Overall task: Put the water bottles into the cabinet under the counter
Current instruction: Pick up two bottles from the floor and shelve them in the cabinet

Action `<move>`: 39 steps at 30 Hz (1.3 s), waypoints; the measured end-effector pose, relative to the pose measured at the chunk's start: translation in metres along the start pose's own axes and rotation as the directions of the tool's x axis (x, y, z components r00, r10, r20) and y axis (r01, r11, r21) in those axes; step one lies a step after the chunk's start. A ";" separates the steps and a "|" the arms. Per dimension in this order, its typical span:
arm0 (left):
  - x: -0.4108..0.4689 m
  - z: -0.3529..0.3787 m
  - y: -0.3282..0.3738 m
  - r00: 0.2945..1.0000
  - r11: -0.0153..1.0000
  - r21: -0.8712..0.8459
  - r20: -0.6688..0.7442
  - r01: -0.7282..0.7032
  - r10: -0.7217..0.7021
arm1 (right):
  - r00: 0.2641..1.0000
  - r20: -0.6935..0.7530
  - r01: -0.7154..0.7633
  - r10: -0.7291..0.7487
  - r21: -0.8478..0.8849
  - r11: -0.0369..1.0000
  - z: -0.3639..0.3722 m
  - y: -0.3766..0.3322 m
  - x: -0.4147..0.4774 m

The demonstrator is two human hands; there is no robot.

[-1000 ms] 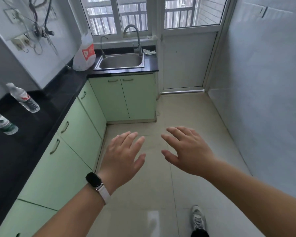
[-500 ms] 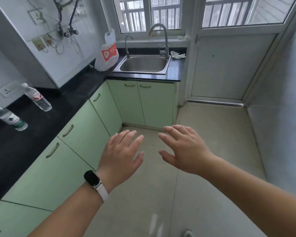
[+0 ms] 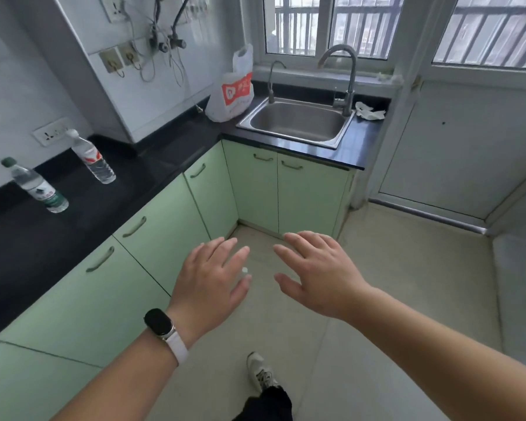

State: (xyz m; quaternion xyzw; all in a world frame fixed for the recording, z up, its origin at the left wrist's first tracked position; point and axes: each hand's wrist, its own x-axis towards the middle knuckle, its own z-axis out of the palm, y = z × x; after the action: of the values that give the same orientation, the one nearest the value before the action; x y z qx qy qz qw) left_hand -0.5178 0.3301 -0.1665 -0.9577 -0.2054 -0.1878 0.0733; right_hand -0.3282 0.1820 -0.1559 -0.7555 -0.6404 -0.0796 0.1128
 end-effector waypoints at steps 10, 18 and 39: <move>0.097 0.091 -0.094 0.997 0.994 -0.093 -0.063 0.049 -0.055 | 0.993 0.115 0.031 -0.018 -0.112 0.993 0.039 0.044 0.139; 0.116 0.124 -0.173 0.993 0.990 -0.091 -0.053 0.103 -0.109 | 0.975 0.198 0.130 -0.103 -0.125 0.984 0.075 0.037 0.243; 0.123 0.198 -0.215 0.698 0.728 0.050 0.247 0.684 -0.672 | 0.804 0.325 0.451 -0.498 0.212 0.867 0.223 0.076 0.387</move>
State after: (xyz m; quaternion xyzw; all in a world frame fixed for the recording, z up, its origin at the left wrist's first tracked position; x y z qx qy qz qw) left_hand -0.4390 0.6125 -0.2870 -0.8317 -0.5465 -0.0849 -0.0491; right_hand -0.1938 0.5990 -0.2732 -0.5636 -0.8223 0.0779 0.0137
